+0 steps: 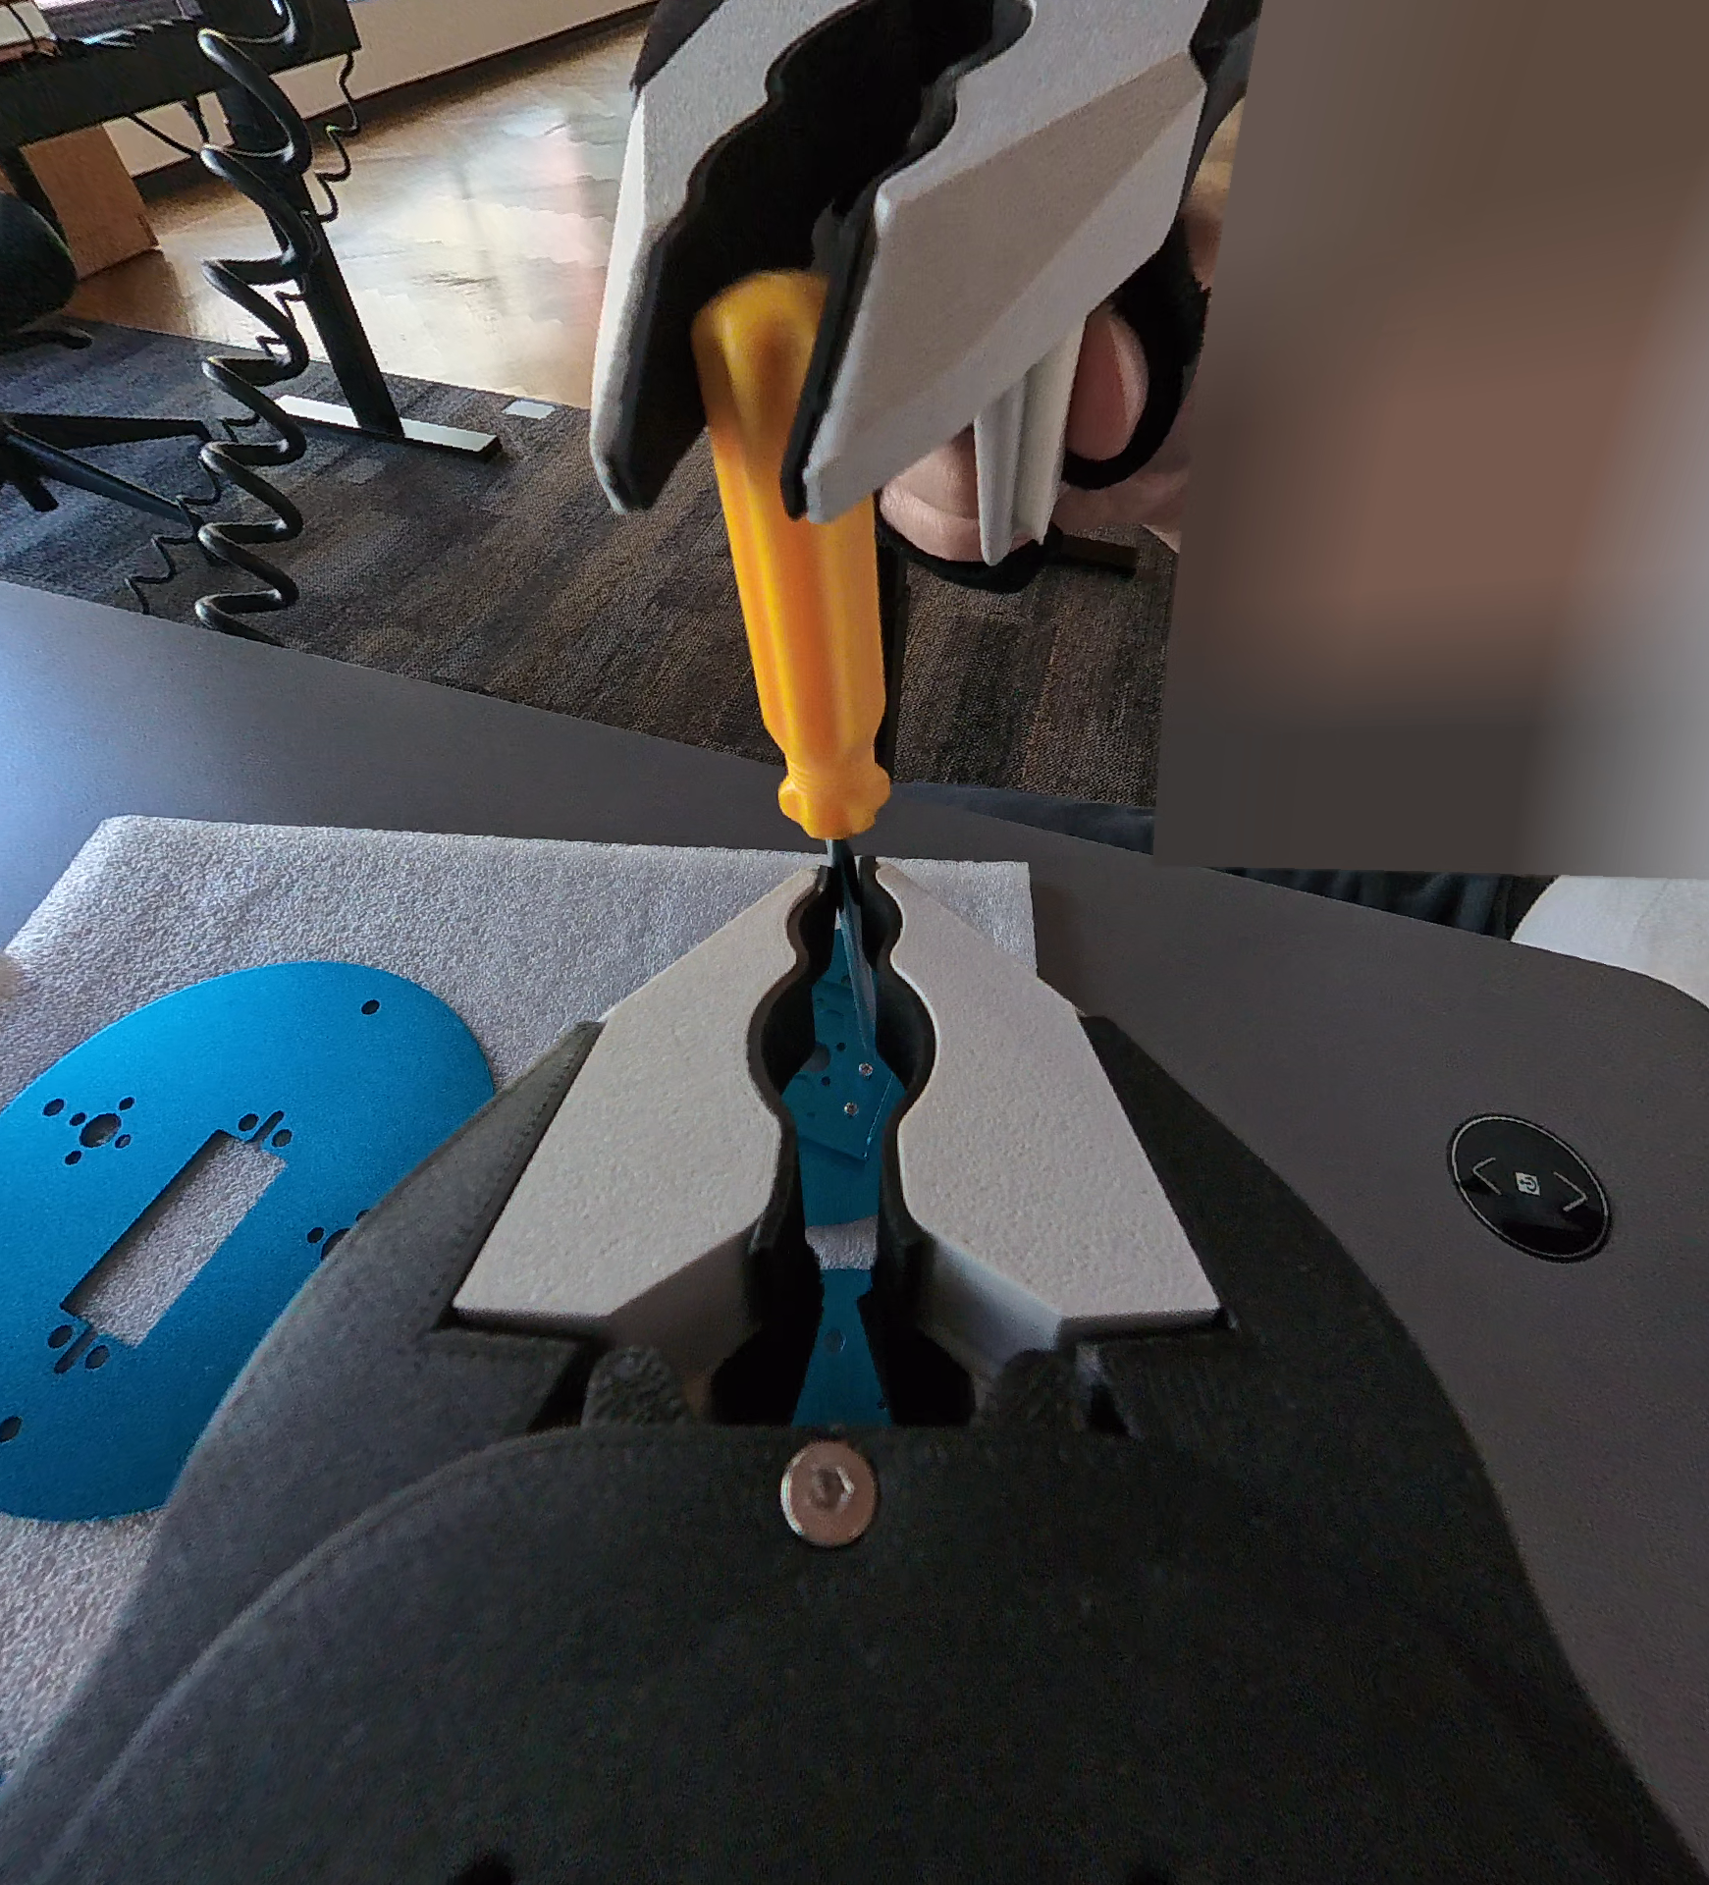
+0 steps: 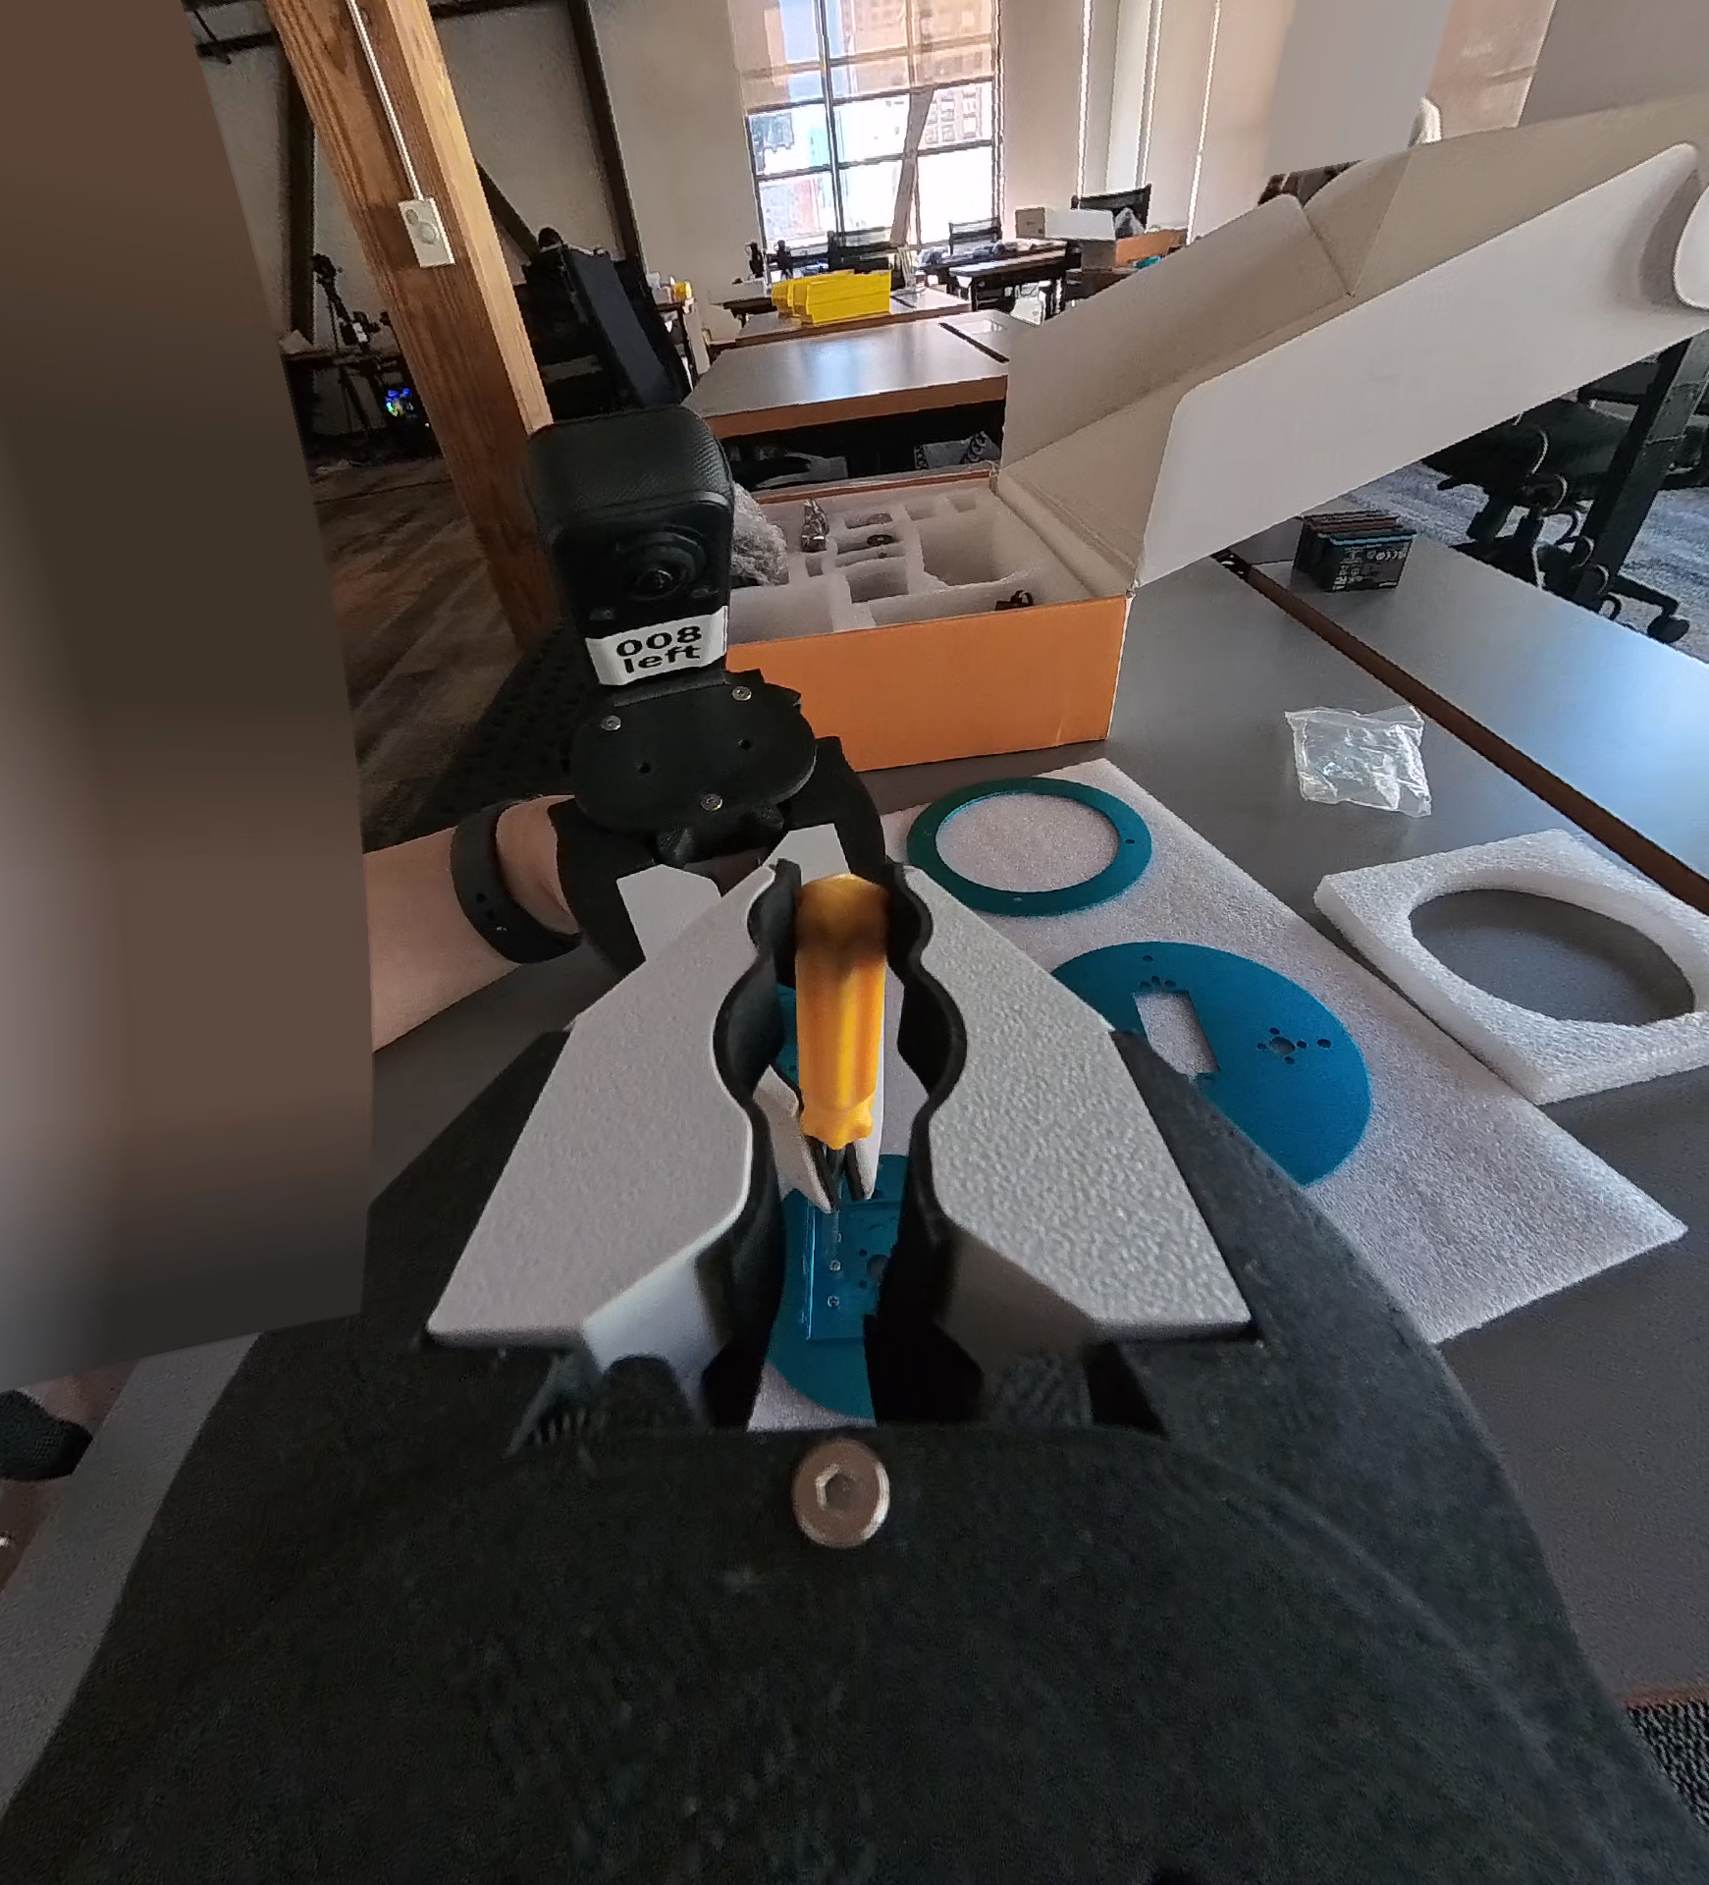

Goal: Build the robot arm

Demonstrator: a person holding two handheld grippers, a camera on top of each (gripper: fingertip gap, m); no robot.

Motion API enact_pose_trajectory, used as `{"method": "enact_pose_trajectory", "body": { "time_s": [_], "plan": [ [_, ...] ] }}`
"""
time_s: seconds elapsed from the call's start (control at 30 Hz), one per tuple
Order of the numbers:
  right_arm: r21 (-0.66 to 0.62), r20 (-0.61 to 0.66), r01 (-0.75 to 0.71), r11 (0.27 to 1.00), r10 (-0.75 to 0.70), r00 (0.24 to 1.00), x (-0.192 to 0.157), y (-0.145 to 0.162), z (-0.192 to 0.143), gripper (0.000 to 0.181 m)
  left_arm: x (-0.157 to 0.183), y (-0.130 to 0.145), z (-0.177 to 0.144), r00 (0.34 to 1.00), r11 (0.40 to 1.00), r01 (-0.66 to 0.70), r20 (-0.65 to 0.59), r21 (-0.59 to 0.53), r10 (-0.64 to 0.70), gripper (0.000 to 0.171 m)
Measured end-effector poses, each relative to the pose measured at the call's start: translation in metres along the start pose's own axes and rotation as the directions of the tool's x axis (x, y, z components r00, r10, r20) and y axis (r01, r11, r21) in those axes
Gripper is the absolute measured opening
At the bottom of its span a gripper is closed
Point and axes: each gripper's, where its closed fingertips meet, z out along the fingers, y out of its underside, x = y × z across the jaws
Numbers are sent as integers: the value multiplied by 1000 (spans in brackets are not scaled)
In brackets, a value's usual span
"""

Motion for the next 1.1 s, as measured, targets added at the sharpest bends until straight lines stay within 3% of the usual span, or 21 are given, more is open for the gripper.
{"method": "enact_pose_trajectory", "body": {
  "time_s": [0.77, 1.1],
  "plan": [
    [-23, 2, 7, 1000, -7, 1000, 0, 5, 0, 16, 1, 6, 1, 1000, 1000, -3, 7, -29, 4, 2],
    [-87, 50, 143, 986, -139, 989, -12, 7, 6, 16, 4, 8, -2, 999, 998, -46, 12, -47, 46, 2]
  ]
}}
